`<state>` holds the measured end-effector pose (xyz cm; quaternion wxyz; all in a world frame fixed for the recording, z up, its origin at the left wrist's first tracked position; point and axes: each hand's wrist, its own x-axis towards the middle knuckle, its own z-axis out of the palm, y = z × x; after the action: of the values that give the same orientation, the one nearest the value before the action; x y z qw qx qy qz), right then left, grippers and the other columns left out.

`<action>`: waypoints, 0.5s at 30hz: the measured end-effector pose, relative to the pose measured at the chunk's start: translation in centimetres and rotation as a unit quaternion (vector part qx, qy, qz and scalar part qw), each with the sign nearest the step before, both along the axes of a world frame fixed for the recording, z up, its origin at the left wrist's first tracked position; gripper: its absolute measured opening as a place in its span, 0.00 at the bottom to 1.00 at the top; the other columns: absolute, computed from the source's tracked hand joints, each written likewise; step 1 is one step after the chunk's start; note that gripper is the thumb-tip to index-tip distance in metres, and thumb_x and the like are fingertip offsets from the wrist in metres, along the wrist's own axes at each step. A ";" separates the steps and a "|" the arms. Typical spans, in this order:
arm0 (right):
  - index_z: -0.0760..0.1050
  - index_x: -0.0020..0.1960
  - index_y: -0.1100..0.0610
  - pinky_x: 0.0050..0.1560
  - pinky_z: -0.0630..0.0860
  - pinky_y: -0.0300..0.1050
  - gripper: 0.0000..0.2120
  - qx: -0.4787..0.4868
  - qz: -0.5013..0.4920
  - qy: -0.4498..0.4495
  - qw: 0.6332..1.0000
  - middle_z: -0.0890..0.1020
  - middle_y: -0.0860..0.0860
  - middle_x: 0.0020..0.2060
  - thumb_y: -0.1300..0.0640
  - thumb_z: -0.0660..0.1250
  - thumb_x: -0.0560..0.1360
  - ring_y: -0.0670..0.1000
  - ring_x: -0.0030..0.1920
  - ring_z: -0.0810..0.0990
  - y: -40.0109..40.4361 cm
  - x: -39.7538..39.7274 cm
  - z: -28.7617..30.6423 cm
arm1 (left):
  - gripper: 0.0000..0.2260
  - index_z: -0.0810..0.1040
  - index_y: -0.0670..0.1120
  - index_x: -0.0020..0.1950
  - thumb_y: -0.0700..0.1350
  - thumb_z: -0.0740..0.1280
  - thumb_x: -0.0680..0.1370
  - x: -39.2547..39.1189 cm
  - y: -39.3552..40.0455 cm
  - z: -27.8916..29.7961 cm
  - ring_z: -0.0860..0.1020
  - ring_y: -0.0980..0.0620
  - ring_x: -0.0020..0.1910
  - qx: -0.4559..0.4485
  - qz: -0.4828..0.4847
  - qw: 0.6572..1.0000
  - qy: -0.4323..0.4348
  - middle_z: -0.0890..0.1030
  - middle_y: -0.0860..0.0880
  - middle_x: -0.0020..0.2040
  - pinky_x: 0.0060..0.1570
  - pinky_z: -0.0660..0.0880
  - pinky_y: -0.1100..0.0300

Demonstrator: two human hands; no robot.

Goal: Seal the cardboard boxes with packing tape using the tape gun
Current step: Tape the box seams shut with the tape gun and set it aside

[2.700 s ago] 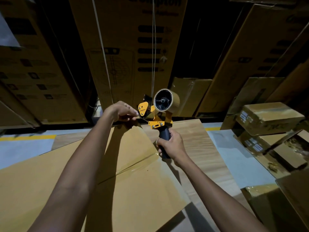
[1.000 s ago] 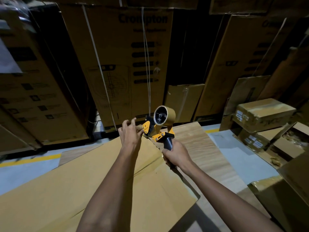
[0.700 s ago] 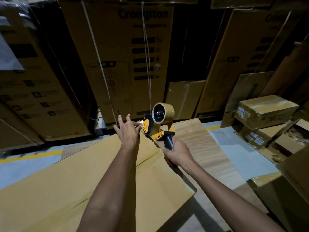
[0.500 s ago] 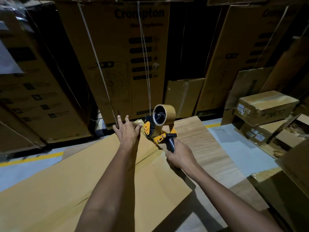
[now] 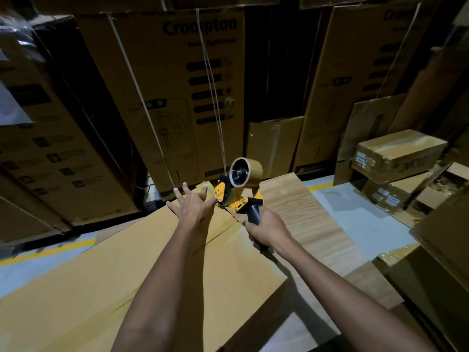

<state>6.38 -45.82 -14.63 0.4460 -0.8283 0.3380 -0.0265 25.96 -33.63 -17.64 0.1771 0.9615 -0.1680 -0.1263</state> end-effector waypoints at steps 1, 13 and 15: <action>0.73 0.55 0.53 0.47 0.84 0.59 0.08 -0.043 0.015 0.012 0.999 0.83 0.54 0.46 0.53 0.68 0.78 0.57 0.45 0.84 0.0 -0.3 0.1 | 0.29 0.69 0.62 0.76 0.70 0.61 0.78 0.1 -0.1 0.0 0.40 0.37 0.81 -0.001 -0.001 1.000 0.003 0.45 0.43 0.83 0.72 0.42 0.29; 0.72 0.59 0.50 0.48 0.81 0.51 0.12 -0.122 0.027 0.017 0.992 0.80 0.51 0.49 0.52 0.69 0.78 0.53 0.48 0.80 0.2 -5.1 -0.6 | 0.15 0.84 0.49 0.59 0.56 0.64 0.83 -3.1 -1.5 0.1 0.47 0.38 0.81 0.008 -0.040 0.991 -0.129 0.56 0.44 0.82 0.74 0.53 0.31; 0.71 0.58 0.50 0.47 0.79 0.49 0.11 -0.117 0.022 0.016 0.993 0.80 0.51 0.49 0.51 0.69 0.78 0.53 0.49 0.80 0.0 -5.4 -0.9 | 0.14 0.84 0.45 0.59 0.52 0.67 0.82 -4.2 -1.8 0.4 0.48 0.39 0.81 -0.031 -0.031 0.992 -0.115 0.58 0.44 0.82 0.74 0.54 0.33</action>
<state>0.98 -45.81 -15.51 0.3408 -0.8825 0.3213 -0.0427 21.73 -35.40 -17.24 0.1819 0.9580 -0.2210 -0.0151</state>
